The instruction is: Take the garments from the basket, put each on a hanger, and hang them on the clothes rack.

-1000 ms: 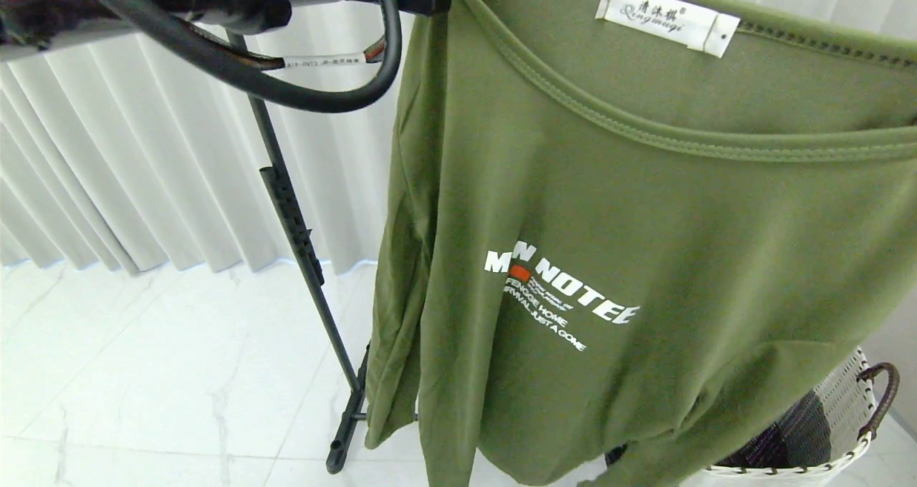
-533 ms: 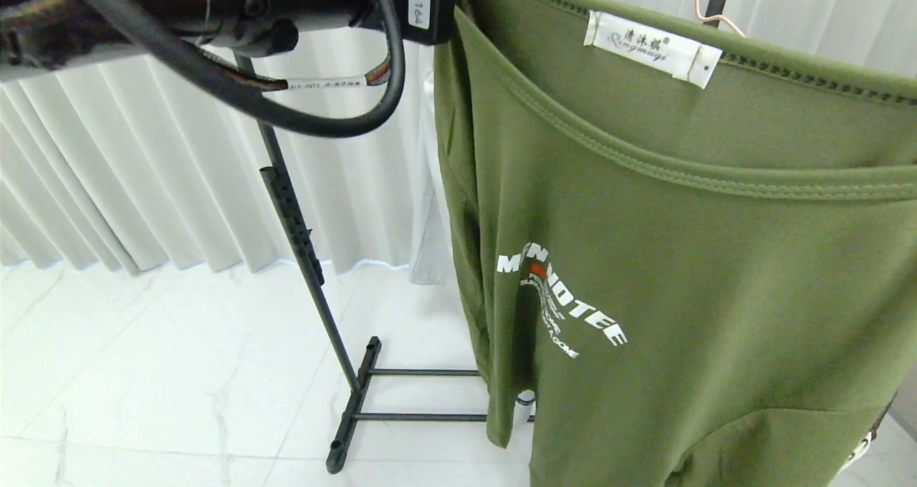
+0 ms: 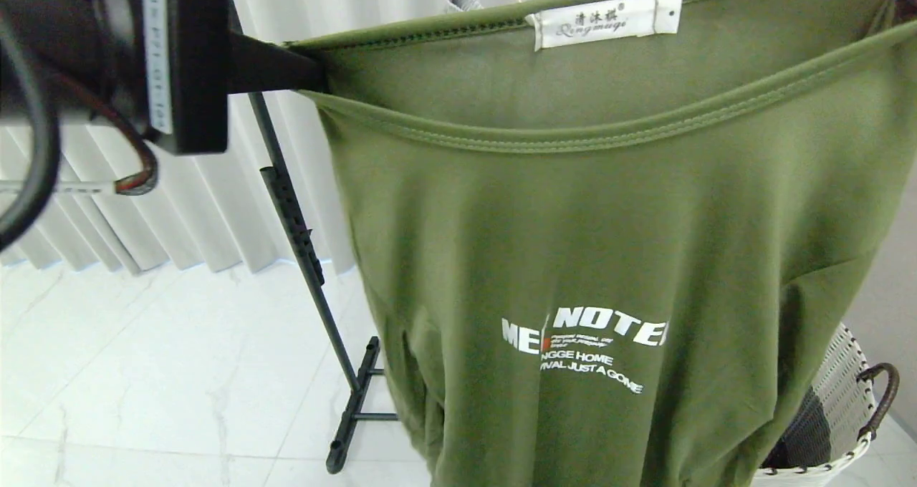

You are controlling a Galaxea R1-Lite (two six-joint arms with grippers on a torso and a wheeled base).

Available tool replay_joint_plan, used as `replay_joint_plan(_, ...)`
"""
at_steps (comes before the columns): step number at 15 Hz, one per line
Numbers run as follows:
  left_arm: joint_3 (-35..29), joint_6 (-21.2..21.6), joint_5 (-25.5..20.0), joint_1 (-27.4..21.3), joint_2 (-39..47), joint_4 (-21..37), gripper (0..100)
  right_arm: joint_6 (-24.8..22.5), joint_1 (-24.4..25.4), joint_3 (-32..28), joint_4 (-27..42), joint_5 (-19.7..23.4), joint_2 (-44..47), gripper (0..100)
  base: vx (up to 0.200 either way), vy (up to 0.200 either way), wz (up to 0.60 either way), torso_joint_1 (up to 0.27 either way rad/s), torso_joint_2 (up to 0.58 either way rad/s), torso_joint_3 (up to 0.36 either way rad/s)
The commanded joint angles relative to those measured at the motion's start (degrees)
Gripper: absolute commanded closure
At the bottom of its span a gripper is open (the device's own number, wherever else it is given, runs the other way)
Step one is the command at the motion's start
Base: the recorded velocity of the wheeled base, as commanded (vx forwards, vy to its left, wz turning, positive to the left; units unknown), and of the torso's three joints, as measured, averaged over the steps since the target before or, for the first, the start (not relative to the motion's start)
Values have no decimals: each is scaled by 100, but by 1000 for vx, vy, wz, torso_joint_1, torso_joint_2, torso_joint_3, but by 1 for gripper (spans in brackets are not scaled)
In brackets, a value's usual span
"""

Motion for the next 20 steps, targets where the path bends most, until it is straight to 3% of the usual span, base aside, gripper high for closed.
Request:
replay_joint_plan(1, 320, -68, -29, -244, -566, 34, 100, -3, -48, -19, -416, 85, 524, 100, 0, 0, 0, 0, 0, 0)
replay_joint_plan(4, 742, -77, -311, -1413, -988, 34, 100, -21, -48, -46, -979, 296, 867, 100, 0, 0, 0, 0, 0, 0)
replay_joint_plan(7, 944, 46, -311, -1800, -1137, 34, 100, -29, -48, -151, -1111, 305, 1008, 100, 0, 0, 0, 0, 0, 0)
replay_joint_plan(12, 892, 222, -302, -1756, -1120, 16, 100, -38, -355, -142, -1075, 296, 876, 100, 0, 0, 0, 0, 0, 0)
replay_joint_plan(13, 874, 318, -302, -1501, -1076, -125, 100, -38, -417, -125, -1067, 270, 841, 100, 0, 0, 0, 0, 0, 0)
replay_joint_plan(16, 1129, 661, -302, -736, -821, -1056, 100, -47, -557, 69, -1067, 252, 700, 100, 0, 0, 0, 0, 0, 0)
replay_joint_plan(17, 1472, 907, -249, -455, -768, -1469, 100, -109, -557, 227, -1067, 261, 621, 100, 0, 0, 0, 0, 0, 0)
replay_joint_plan(20, 1911, 1645, -223, -323, -715, -2234, 100, -161, -566, 253, -1075, 261, 612, 100, 0, 0, 0, 0, 0, 0)
